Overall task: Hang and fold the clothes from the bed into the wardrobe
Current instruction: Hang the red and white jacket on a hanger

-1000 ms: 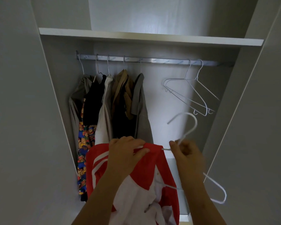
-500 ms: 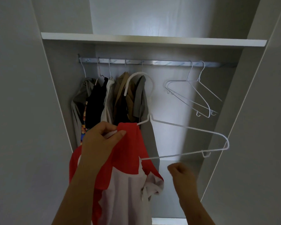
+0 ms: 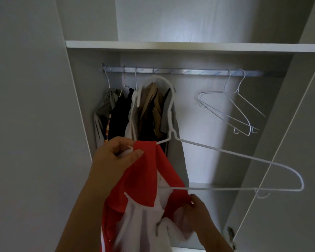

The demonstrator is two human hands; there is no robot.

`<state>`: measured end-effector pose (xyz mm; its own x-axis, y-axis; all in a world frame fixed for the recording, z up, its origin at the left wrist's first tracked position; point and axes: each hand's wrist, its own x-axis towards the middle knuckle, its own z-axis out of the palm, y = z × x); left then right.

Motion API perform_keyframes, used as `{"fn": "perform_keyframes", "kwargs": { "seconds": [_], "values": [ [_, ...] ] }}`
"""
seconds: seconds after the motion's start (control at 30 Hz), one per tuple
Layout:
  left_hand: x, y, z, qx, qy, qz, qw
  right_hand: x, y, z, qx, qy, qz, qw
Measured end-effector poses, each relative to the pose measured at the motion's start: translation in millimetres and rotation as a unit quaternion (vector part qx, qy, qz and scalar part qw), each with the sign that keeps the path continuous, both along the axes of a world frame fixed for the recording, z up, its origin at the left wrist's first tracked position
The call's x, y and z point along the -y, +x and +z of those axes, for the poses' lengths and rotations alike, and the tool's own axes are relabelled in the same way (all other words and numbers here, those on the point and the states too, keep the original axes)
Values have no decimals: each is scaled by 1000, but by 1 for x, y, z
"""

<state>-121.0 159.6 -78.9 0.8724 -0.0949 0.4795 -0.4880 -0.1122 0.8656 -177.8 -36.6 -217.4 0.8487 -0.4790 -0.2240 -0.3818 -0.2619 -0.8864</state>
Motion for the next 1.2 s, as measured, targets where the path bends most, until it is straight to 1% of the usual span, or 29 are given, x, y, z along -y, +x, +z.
{"fn": "perform_keyframes", "kwargs": {
  "seconds": [0.07,0.1,0.17,0.23,0.37,0.43,0.47,0.5,0.63,0.73,0.83,0.97,1.0,1.07,1.13,1.2],
  "values": [
    [-8,6,-8,-3,26,-11,1000,11,-2,3,52,112,-78,989],
    [-12,8,-14,-4,40,-20,999,18,-3,6,74,180,-113,974],
    [-21,13,-24,-8,66,-25,997,29,-9,17,111,334,-143,925],
    [-29,18,-33,-16,72,-20,997,39,-17,33,132,445,-129,876],
    [-36,24,-48,-64,56,-7,996,50,-32,59,194,538,-80,816],
    [-36,25,-51,-77,52,-10,996,53,-35,64,227,561,-71,793],
    [-35,25,-53,-84,54,-15,995,55,-35,66,231,565,-75,789],
    [-33,26,-54,-93,55,-24,994,57,-33,66,228,559,-80,794],
    [-12,25,-57,-149,26,-78,985,58,-22,67,191,472,-125,851],
    [8,23,-52,-177,-4,-89,980,55,-16,65,170,447,-142,867],
    [21,20,-49,-147,2,-78,986,54,-17,65,155,442,-130,874],
    [19,15,-50,-107,-1,9,994,59,-25,67,117,427,-92,892],
    [18,15,-48,-96,-2,23,995,61,-28,67,119,427,-82,893],
    [14,17,-46,-84,13,38,996,67,-32,65,126,452,-77,880],
    [9,21,-48,-69,41,51,995,74,-35,62,127,478,-86,865],
    [4,24,-50,-41,80,57,994,79,-34,61,114,486,-95,861]
  ]
}}
